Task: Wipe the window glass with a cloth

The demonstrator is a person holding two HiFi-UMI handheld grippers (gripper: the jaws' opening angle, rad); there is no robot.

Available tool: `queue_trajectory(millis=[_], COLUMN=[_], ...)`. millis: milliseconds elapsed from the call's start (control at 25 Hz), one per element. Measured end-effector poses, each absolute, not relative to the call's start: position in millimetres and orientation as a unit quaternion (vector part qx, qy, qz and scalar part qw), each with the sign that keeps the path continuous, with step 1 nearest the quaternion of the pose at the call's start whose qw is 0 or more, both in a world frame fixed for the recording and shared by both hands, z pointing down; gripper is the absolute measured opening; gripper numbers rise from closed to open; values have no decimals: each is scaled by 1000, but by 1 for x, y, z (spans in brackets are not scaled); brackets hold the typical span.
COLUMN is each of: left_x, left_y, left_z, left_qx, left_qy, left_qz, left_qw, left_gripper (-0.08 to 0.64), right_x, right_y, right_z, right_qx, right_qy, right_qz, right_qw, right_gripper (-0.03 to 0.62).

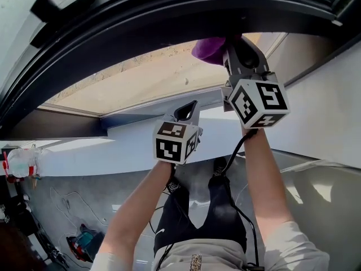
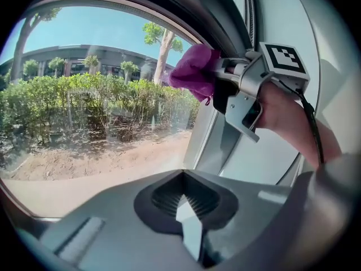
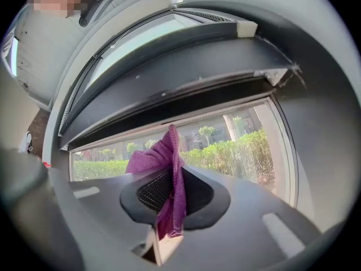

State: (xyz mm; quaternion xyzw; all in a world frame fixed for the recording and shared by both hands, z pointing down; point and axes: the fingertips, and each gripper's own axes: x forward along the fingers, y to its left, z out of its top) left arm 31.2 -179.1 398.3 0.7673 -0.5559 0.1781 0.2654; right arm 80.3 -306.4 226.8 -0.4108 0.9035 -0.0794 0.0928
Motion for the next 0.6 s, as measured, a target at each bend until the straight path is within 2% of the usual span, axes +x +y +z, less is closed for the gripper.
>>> queue_trajectory(millis=[320, 600], left_x=[30, 17], left_y=[-171, -164], left_z=[443, 517], left_qx=[763, 769], left_qy=[-544, -514], left_qz=[206, 233], left_qw=[282, 299], left_gripper=[0, 0], right_x=[88, 90], right_y=[-310, -311], right_z=[328, 439], right_qx=[-444, -496], right_qy=[885, 846], right_qz=[-127, -187], right_qw=[65, 54], right_gripper=[72, 72])
